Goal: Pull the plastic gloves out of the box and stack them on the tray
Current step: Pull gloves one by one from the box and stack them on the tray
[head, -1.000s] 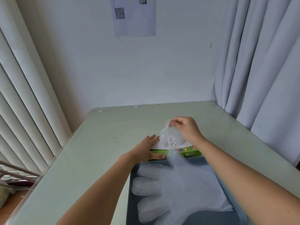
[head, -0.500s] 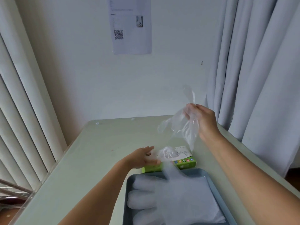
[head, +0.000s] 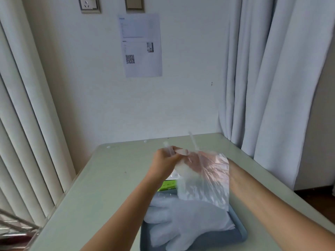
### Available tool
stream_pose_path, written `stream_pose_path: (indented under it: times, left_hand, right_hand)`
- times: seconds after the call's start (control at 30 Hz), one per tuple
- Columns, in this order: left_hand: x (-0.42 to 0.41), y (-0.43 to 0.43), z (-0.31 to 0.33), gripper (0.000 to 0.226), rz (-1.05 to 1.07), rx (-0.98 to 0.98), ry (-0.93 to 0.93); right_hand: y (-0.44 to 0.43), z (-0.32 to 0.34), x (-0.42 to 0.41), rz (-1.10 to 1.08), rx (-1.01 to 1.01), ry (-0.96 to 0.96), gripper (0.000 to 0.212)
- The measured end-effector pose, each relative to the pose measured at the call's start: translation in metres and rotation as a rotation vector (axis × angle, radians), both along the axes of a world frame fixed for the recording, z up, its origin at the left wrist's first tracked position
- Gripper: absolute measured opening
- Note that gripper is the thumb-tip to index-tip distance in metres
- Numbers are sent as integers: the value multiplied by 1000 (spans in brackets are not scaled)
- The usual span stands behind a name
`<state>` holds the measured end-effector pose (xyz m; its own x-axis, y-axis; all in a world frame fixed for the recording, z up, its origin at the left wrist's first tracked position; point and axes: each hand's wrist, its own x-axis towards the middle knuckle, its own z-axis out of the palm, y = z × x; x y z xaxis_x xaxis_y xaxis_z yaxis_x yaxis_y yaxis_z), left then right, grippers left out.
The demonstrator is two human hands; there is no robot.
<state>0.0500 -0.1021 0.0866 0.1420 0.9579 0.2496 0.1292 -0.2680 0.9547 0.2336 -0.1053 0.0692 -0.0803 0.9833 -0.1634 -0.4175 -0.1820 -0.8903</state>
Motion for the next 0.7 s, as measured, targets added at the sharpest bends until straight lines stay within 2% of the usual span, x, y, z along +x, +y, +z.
stream_pose_path:
  times: [0.1, 0.17, 0.2, 0.33, 0.4, 0.47, 0.53, 0.63, 0.7]
  left_hand:
    - [-2, -9, 1, 20, 75, -78, -86]
    - [-7, -17, 3, 22, 96, -87, -58]
    - [-9, -21, 4, 23, 104, -78, -40]
    - [-19, -34, 7, 18, 136, -34, 26]
    - [-24, -38, 8, 19, 149, -31, 18]
    - [-30, -41, 7, 21, 159, -45, 5]
    - [-38, -41, 4, 21, 165, -67, 2]
    - [-53, -38, -3, 20, 205, -128, 11]
    - [-65, -34, -9, 19, 288, -178, 18]
  right_hand:
    - [1, -20, 1, 225, -135, 234, 75]
    - [-5, -18, 9, 255, -166, 251, 92]
    - [-10, -13, 15, 252, -151, 245, 93]
    - [-32, -2, 16, 397, 4, -54, 60]
    - [-39, -2, 12, 343, 29, -203, 39]
    - [-43, 1, 9, 253, 69, -225, 23]
    - [-45, 8, 10, 209, 99, -273, 14]
    - [-42, 14, 11, 173, 205, -579, 5]
    - [-40, 22, 7, 132, 287, -772, 9]
